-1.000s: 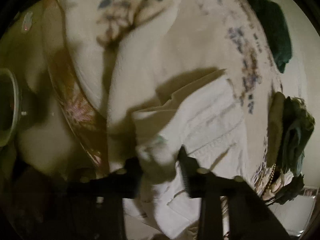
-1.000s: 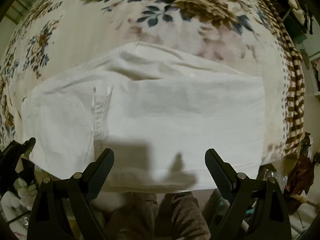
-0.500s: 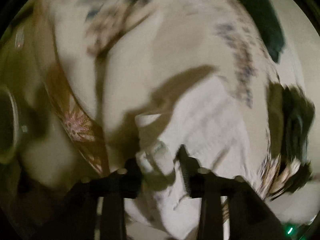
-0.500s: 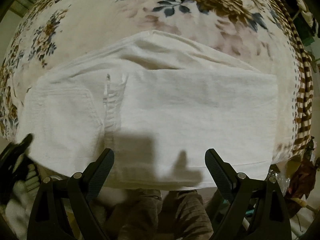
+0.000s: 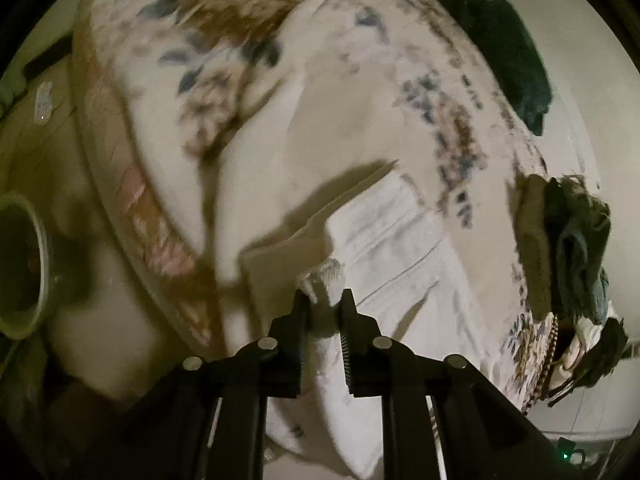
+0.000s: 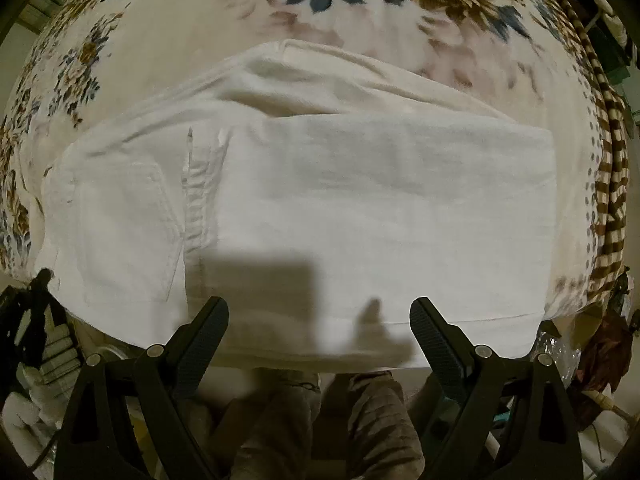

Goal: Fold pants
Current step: 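Grasp the folded pants edge with the left gripper and tuck it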

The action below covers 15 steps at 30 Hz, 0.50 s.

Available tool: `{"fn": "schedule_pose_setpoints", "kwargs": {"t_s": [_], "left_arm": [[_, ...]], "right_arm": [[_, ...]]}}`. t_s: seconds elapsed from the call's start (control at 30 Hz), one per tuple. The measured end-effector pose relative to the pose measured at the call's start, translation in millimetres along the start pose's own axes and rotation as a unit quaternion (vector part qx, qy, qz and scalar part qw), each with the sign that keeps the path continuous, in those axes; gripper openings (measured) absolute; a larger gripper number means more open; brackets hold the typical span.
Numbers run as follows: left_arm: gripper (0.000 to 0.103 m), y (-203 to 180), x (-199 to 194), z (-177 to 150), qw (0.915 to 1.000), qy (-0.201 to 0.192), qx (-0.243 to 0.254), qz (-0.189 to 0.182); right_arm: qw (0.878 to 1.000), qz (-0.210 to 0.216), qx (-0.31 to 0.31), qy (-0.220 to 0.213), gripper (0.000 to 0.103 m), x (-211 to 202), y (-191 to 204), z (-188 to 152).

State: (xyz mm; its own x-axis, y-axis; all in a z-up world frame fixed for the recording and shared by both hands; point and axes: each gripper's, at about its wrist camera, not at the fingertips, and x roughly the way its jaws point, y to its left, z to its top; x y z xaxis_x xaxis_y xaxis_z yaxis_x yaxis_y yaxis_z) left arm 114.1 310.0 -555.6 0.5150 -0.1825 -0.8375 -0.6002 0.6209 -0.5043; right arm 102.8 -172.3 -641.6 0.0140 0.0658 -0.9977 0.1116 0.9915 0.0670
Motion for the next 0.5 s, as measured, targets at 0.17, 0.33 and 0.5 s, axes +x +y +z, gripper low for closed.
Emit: {"fn": "schedule_pose_setpoints", "kwargs": {"t_s": [0.17,0.33,0.5], "left_arm": [[0.011,-1,30,10,0.9994,0.002,0.025,0.024],[0.017,14,36,15,0.9995,0.016,0.021,0.019],[0.028,19,21,9,0.9995,0.021,0.017,0.019]], "right_arm": [[1.000,0.003,-0.006,-0.002,0.094,-1,2,0],[1.000,0.010,0.000,-0.005,0.094,-7,3,1],[1.000,0.017,0.005,-0.001,0.094,-8,1,-1]]}}
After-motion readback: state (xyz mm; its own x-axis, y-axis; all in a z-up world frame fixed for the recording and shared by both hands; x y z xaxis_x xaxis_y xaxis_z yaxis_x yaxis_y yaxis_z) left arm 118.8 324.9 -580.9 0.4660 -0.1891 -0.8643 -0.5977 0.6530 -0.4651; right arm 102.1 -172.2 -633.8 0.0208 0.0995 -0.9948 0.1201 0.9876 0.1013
